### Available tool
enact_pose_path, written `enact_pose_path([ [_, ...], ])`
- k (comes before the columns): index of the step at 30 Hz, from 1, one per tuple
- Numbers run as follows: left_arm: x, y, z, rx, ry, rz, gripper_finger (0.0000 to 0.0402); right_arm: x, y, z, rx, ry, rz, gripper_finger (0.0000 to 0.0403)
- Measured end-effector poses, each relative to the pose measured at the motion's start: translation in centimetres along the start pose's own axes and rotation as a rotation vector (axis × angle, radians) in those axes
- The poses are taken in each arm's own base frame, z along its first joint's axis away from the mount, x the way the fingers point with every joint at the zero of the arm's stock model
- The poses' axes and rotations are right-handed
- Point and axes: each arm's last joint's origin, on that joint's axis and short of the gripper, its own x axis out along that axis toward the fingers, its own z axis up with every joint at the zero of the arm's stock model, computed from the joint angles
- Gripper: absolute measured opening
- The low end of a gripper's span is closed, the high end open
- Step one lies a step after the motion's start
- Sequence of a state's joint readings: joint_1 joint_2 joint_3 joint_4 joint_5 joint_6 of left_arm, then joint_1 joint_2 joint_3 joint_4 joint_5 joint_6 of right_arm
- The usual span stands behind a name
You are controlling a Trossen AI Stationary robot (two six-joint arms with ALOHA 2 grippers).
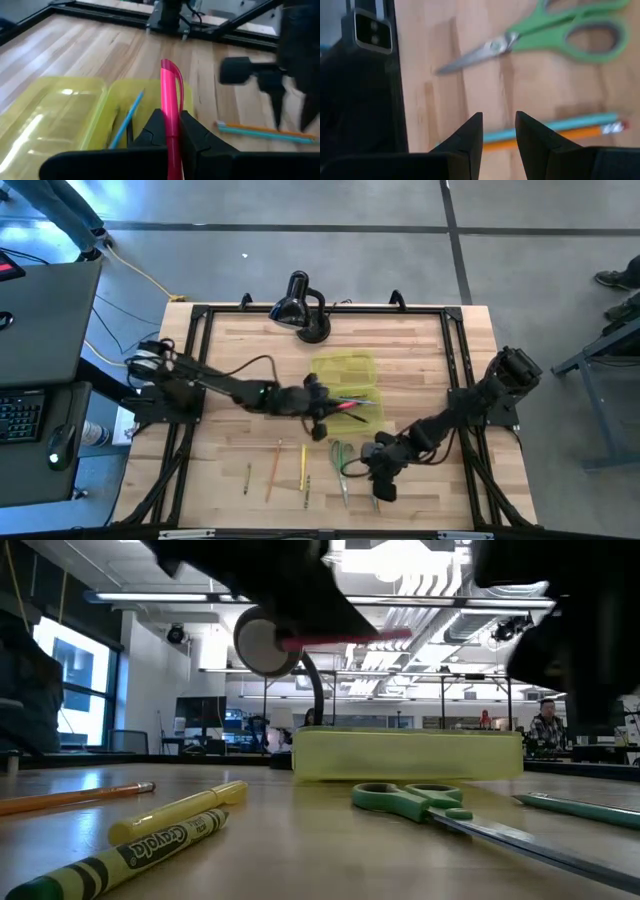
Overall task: Pick & place school supplies into a supply box
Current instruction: Put the pink pen into the yellow supply box, then put the left green crayon into the yellow supply box
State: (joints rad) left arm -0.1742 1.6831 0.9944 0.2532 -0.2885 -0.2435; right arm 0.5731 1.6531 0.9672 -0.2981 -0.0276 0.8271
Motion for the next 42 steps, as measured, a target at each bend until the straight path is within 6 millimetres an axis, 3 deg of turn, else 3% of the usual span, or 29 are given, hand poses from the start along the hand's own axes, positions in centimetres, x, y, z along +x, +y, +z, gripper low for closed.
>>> enact_pose_path([
  [7,5.7,2.4,-1.5,-0.024,0.066,-0.041,0.0047,0.0,1.0,-1.7,0.012,0.053,-0.010,0.0094],
  [15,9.2,2.2,-3.3,-0.037,0.129,-0.076,0.0069,0.0,1.1,-2.2,-0.005,0.042,-0.046,0.0094],
  [26,9.6,1.9,-3.7,-0.015,0.163,-0.123,0.0139,0.0,1.0,-2.2,-0.038,0.044,-0.057,0.0094],
  [33,9.4,2.0,-3.6,-0.011,0.174,-0.108,0.0161,0.0,1.0,-2.2,-0.037,0.046,-0.061,0.0094],
  [42,5.7,1.9,0.1,-0.038,0.191,-0.139,0.0163,0.0,0.8,-2.1,-0.038,0.019,-0.089,0.0094],
])
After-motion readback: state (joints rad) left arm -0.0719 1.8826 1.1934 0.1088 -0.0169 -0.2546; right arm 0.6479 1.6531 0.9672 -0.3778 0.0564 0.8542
